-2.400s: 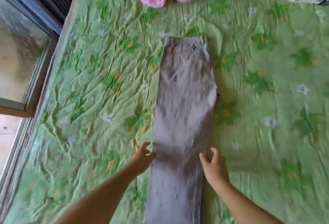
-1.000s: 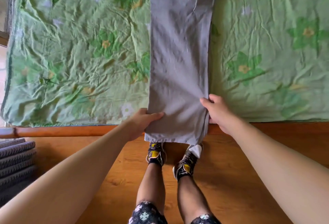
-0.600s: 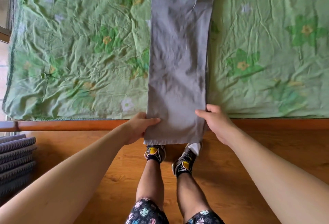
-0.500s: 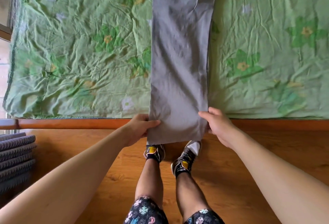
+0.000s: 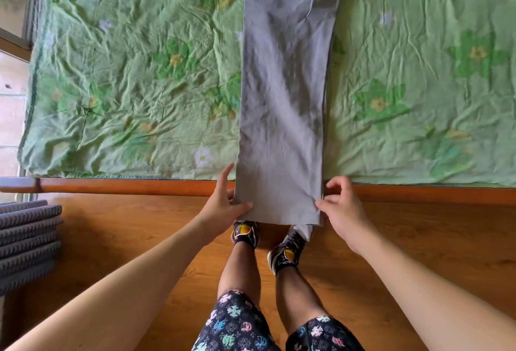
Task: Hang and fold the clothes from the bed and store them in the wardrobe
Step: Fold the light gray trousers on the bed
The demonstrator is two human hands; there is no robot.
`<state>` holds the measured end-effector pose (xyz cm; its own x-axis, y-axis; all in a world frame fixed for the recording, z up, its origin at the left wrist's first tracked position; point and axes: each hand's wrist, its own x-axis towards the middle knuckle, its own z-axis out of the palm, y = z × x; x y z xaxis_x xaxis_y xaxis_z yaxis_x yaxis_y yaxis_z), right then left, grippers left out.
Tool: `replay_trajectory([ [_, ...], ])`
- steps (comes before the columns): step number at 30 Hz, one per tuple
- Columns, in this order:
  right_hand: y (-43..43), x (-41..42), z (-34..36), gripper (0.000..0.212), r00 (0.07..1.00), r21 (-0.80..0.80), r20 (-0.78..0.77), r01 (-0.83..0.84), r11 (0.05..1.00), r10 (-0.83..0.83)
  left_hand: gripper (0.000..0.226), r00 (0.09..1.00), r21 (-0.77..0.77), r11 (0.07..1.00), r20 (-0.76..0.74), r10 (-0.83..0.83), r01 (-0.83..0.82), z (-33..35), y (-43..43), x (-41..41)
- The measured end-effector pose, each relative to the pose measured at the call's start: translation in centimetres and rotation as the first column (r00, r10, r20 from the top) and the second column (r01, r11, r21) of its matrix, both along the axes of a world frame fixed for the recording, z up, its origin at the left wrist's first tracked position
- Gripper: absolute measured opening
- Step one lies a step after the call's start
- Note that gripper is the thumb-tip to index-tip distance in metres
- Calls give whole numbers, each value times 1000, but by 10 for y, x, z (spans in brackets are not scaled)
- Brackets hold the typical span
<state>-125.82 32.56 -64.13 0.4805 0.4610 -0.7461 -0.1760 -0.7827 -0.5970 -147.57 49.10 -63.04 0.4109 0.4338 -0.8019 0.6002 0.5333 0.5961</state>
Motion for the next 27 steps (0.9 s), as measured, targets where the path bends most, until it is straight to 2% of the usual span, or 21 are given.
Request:
replay_trajectory([
  [1,-1,1,6,44,999,29,-16,-34,999,35,90,1000,21,999,8,-26,26,4,2,-1],
  [2,-1,2,12,51,993,46,-3,-120,992,120,83,998,54,997,14,-60,59,8,4,-1],
  [4,0,7,19,52,949,49,71,-310,950,306,49,989,134,980,-15,-147,148,17,13,1],
  [5,2,10,25,54,929,51,91,-365,930,360,41,981,160,968,-43,-189,193,21,18,2],
  [7,7,16,38,58,856,53,201,-495,867,476,53,952,194,932,-71,-297,306,30,29,3],
  [8,10,20,44,57,797,56,307,-561,826,521,61,914,279,871,-89,-395,404,35,35,4],
  [9,13,24,47,53,736,70,421,-609,790,529,65,858,406,765,-117,-500,500,41,42,7],
  [10,17,28,50,49,685,95,523,-638,764,507,66,792,547,614,-167,-587,569,44,49,8],
  [11,22,32,53,46,642,111,603,-655,747,473,64,732,668,449,-218,-645,594,45,57,9],
  [12,30,36,56,45,621,119,652,-651,750,436,61,697,738,328,-262,-667,590,44,66,11],
  [13,40,42,57,44,630,133,673,-619,774,388,54,703,774,287,-268,-659,565,45,77,16],
  [15,65,56,61,36,726,214,631,-503,838,275,33,775,813,341,-199,-600,473,45,103,33],
  [17,97,75,68,11,885,284,443,-290,914,143,14,849,788,489,-78,-522,373,48,137,59],
  [18,115,85,72,6,941,289,329,-180,940,79,9,878,733,603,18,-479,315,52,156,75],
  [20,155,109,79,33,950,323,313,-98,941,-9,13,917,511,833,191,-352,213,61,195,114],
  [21,180,125,81,40,942,361,333,-78,929,-50,19,933,432,888,229,-276,157,62,216,137],
  [23,236,162,82,40,943,420,298,8,908,-146,23,952,340,939,274,-139,40,61,262,186],
  [25,289,204,74,37,971,412,23,208,887,-238,12,938,178,981,347,6,-72,57,307,230],
  [26,305,220,64,34,964,355,-111,267,896,-244,15,938,85,993,343,54,-88,50,324,244],
  [27,313,229,52,33,961,270,-190,249,930,-202,20,957,19,998,286,54,-62,41,334,252],
])
